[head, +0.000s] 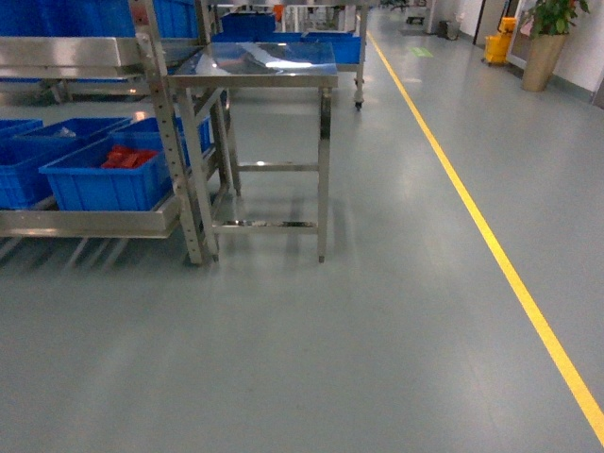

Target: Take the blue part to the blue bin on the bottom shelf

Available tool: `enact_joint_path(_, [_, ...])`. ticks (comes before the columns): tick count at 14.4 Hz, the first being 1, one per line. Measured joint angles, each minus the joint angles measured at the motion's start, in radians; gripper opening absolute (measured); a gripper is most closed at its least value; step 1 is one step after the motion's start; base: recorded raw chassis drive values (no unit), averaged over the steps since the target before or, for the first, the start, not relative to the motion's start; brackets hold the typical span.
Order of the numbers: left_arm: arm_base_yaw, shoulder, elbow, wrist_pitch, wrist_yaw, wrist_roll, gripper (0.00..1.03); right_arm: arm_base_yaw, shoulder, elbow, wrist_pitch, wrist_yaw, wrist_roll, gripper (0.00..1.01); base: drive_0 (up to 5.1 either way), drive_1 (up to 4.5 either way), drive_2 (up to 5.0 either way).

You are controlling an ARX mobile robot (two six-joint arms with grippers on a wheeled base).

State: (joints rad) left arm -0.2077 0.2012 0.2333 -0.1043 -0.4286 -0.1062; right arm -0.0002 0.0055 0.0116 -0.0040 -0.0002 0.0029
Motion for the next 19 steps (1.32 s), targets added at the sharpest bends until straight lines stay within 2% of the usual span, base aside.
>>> enact_joint_path(19, [0.0, -0.001, 0.0, 0.0, 0.0, 0.0, 0.43, 0.0, 0.0, 0.0, -0.003, 0.0, 0.0, 0.98, 0.0, 4.31, -4.4])
